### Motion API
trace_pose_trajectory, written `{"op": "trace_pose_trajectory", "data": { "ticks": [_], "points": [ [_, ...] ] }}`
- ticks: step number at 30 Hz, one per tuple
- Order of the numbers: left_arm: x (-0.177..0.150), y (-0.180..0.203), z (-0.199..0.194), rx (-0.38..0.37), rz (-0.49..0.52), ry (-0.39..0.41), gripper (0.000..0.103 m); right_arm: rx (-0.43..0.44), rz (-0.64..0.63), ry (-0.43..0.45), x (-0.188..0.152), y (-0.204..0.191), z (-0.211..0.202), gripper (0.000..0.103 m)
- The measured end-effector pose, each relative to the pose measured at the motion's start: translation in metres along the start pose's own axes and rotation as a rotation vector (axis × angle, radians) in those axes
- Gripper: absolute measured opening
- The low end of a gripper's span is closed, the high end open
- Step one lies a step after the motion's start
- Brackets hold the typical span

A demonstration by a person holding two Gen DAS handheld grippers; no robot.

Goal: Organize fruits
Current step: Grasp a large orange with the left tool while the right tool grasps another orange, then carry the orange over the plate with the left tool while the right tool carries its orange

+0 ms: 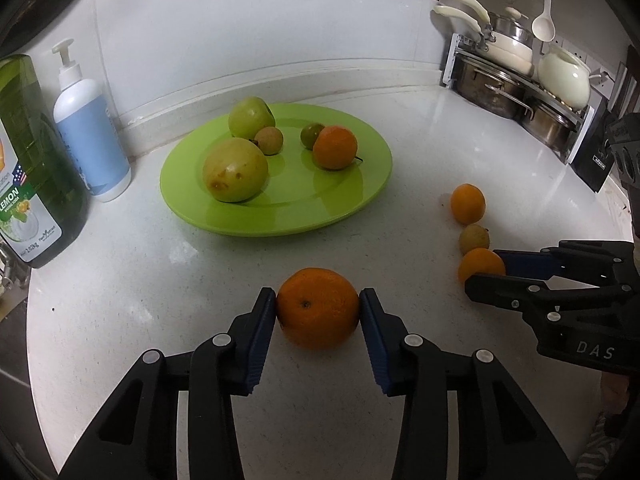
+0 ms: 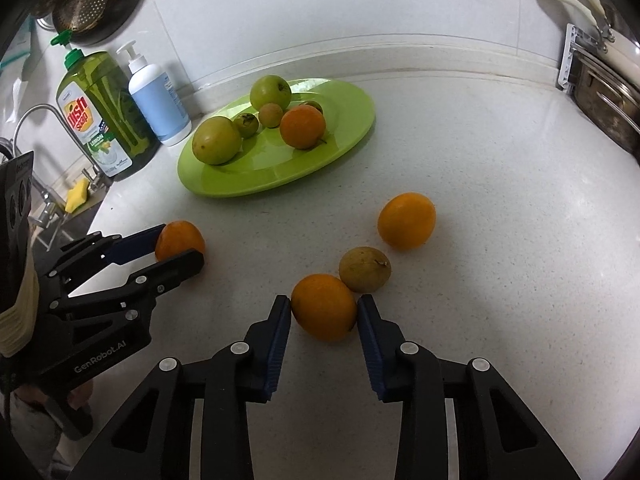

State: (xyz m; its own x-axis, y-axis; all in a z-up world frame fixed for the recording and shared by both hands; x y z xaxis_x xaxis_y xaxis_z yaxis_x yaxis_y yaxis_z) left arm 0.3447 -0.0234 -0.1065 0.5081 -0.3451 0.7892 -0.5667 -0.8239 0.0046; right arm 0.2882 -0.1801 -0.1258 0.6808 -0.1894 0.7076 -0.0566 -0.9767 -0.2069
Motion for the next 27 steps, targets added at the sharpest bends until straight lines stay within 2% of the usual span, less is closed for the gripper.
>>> {"op": "trace_pose_trajectory", "data": {
  "ticks": [10,17,27],
  "points": [
    [0.006,0.003,-0.012,0.015,0.006,0.023,0.042,0.014,-0.011,0.023,0.001,-0.003,-0.009,0.035],
    [0.017,0.008,-0.031,0.036,-0.027,0.06,0.042,0.049,-0.029,0.066,0.007,-0.009,-0.025,0.035],
    [0.043,0.013,-0.051,0.074,-0.031,0.131,0.042,0.095,-0.06,0.159,0.04,-0.008,-0.043,0.035]
  ]
}}
Point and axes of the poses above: each gripper's, at about its wrist camera, not at the fingertips, and z roughly the way its jaws point, y to its right, x to its top, the point moved 2 cm from there along z, roughly the way its jaws point, and after that the axes turned 11 degrees about y, right-handed, at the moved point
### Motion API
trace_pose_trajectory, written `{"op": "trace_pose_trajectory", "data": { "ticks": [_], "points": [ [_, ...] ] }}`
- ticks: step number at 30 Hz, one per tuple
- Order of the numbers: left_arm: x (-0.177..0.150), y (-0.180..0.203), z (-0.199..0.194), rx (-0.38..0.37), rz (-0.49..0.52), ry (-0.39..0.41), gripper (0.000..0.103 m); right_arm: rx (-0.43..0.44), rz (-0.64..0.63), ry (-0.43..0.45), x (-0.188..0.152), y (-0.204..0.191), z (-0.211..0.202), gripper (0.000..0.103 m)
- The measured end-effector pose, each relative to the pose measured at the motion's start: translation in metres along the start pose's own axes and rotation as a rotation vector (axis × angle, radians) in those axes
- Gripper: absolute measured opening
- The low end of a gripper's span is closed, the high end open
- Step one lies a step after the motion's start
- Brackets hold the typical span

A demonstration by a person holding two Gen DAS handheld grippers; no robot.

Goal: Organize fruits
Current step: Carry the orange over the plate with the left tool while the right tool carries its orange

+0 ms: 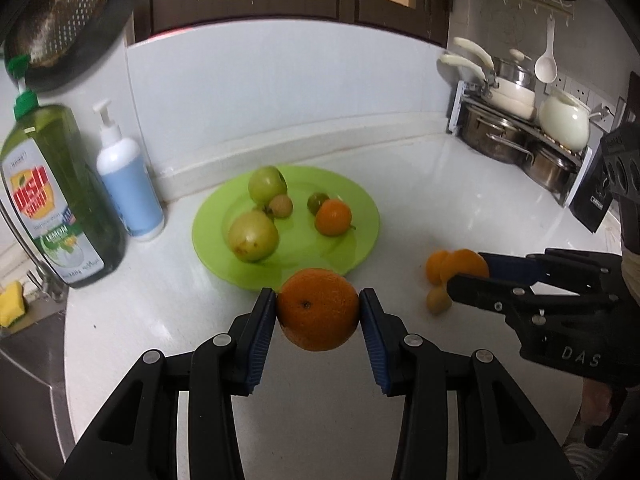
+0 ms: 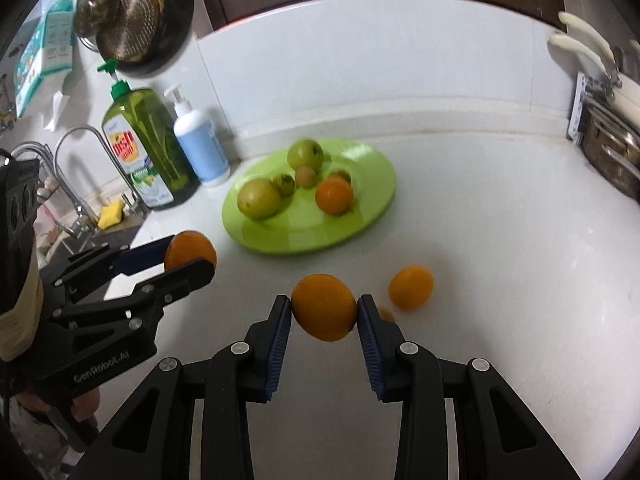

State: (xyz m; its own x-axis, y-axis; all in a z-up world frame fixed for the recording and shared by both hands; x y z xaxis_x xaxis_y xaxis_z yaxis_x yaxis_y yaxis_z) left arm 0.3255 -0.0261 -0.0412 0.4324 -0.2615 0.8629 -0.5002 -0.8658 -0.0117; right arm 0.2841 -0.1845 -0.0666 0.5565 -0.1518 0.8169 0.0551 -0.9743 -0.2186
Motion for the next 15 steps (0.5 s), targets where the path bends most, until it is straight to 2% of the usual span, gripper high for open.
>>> {"op": "trace_pose_trajectory", "data": {
  "ticks": [15],
  "points": [
    [0.058,-0.01,0.004,0.066,0.02,0.104,0.042,0.055,-0.071,0.097,0.069,0.0,0.02,0.035]
  ]
}}
Point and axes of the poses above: each gripper's, at about its wrist camera, not at the fingertips, and z roughly the way its jaws point, y to its right, x to its top, the point moved 2 cm from there along z, roughly the way its jaws point, and after that the axes turned 11 degrees about y, right-handed, at the moved point
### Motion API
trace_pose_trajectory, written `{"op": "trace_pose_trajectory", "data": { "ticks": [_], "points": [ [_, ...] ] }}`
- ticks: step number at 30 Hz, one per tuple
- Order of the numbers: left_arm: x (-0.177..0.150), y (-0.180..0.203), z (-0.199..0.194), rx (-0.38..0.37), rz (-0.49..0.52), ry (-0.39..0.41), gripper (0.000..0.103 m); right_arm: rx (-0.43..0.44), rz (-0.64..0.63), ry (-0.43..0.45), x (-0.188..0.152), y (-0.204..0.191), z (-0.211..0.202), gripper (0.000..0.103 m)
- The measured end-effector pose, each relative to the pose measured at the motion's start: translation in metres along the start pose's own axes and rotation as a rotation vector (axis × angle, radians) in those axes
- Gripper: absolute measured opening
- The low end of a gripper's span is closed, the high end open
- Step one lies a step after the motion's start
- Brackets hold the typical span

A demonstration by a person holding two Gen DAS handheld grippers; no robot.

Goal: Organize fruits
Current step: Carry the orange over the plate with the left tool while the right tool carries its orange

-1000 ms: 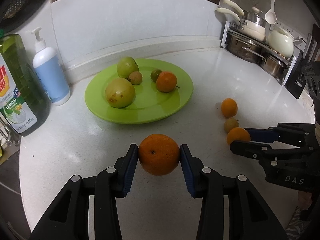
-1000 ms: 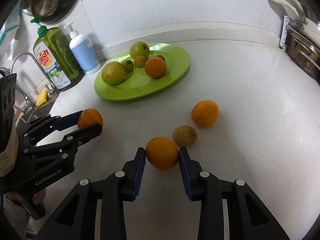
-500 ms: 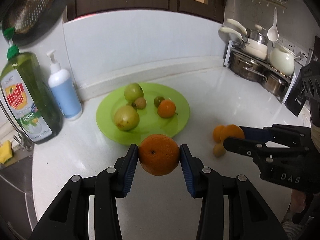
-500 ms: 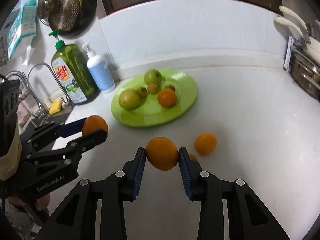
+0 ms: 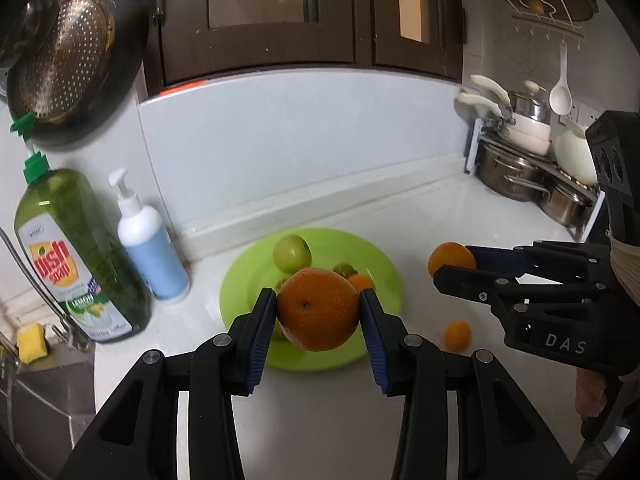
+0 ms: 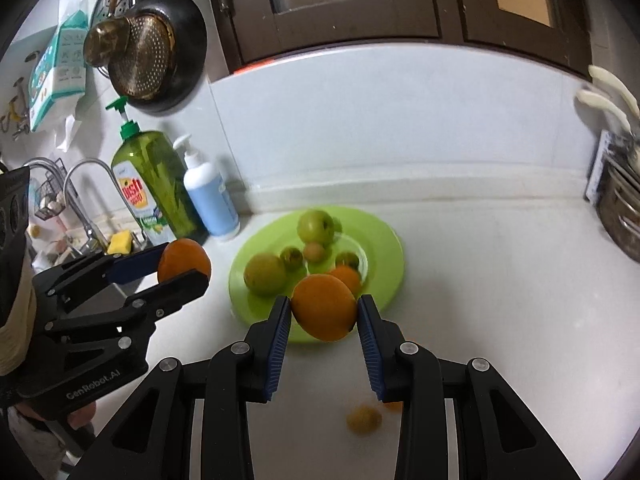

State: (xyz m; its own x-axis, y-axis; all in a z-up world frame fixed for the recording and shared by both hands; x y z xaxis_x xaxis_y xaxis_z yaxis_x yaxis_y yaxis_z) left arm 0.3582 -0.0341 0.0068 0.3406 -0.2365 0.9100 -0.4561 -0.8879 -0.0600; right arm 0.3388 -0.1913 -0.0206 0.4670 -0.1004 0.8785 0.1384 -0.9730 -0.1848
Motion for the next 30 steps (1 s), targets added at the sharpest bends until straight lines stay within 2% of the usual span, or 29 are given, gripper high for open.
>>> {"op": "trace_pose_trajectory", "data": {
  "ticks": [9,16,30],
  "points": [
    [0.022,-0.024,0.026,0.03,-0.021,0.001,0.042,0.005,-0.054,0.024,0.033,0.0,0.034,0.035],
    [0.034,-0.04,0.052,0.055,-0.011,-0.018,0.042,0.01,-0.076,-0.009,0.047,0.007,0.07,0.035],
    [0.018,-0.061,0.118,0.042,-0.021,-0.157,0.042,0.02,-0.07,-0.137,0.042,0.023,0.137,0.035]
  ]
}}
Point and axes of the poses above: each gripper's, at about its wrist camera, not at the fingertips, and z roughly the way its jaws point, y to its right, x to its top, the point moved 2 cm from there along z, roughly the way its jaws point, and after that the axes turned 11 degrees about y, right-handed, at the moved point
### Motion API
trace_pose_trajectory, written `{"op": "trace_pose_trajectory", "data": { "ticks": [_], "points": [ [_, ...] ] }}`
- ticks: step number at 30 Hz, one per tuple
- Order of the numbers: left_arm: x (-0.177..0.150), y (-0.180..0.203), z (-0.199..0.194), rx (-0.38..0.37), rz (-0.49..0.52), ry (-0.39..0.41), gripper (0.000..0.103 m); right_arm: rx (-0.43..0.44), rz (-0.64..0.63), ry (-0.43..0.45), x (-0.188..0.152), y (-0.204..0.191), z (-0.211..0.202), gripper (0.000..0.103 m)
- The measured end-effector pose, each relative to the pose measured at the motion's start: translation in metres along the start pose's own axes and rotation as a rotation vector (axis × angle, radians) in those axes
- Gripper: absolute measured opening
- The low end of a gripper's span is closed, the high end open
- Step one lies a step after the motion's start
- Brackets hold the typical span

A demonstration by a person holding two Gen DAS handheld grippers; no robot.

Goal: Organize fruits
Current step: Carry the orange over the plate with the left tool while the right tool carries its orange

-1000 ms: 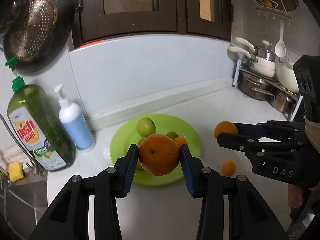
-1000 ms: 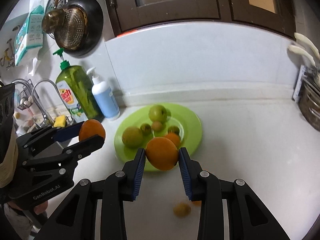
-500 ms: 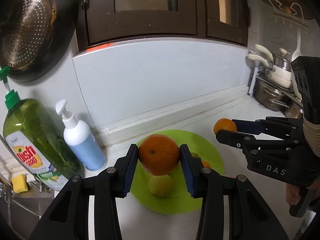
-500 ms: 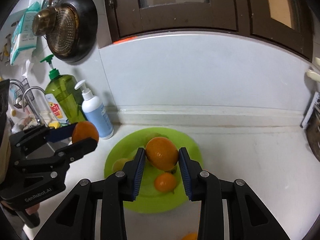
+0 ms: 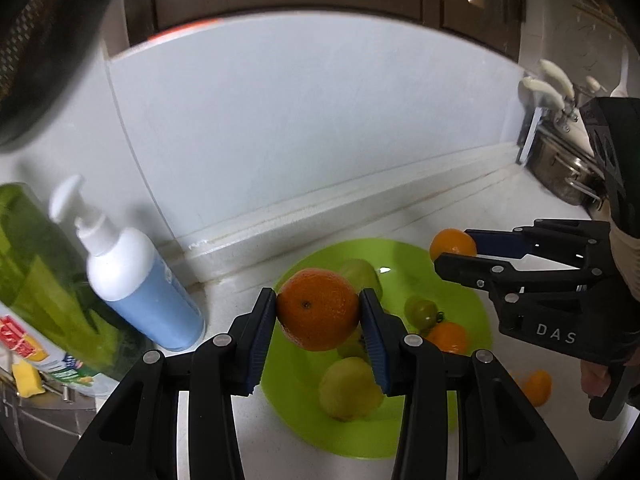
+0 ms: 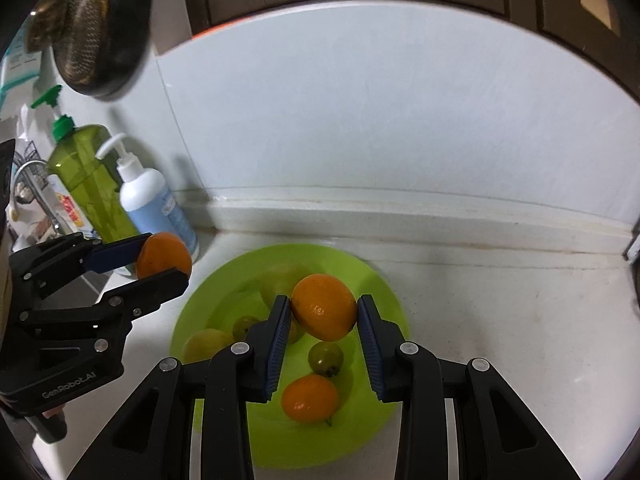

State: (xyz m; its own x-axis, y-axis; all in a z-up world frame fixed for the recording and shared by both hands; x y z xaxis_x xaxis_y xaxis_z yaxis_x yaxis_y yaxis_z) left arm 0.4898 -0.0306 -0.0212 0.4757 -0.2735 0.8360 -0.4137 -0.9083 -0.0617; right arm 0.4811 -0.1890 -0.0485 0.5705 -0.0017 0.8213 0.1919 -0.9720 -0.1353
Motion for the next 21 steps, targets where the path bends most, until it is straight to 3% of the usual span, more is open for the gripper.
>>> {"op": "trace_pose_trajectory", "data": {
  "ticks": [9,21],
  "points": [
    [-0.006,-0.01,0.043,-0.025,-0.037,-0.103,0.042,0.02,0.052,-0.085,-0.006,0.012,0.034,0.035],
    [-0.017,-0.01,0.071,-0.015,-0.033,-0.197,0.042,0.012,0.061,-0.158,-0.016,0.021,0.058,0.035]
  ]
}}
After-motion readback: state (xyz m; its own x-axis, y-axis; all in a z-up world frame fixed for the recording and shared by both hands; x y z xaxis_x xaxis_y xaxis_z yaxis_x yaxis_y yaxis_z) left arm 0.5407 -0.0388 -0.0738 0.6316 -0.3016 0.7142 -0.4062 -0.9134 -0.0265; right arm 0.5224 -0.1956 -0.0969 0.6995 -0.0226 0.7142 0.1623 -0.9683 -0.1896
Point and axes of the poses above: each gripper's, at about its wrist camera, not at the fingertips, and z roughly the way its jaws point, y to its right, x to its top, the point moved 2 cm from there along z, roughly the way its jaws point, and after that the axes turned 11 degrees about y, right-handed, at the moved point
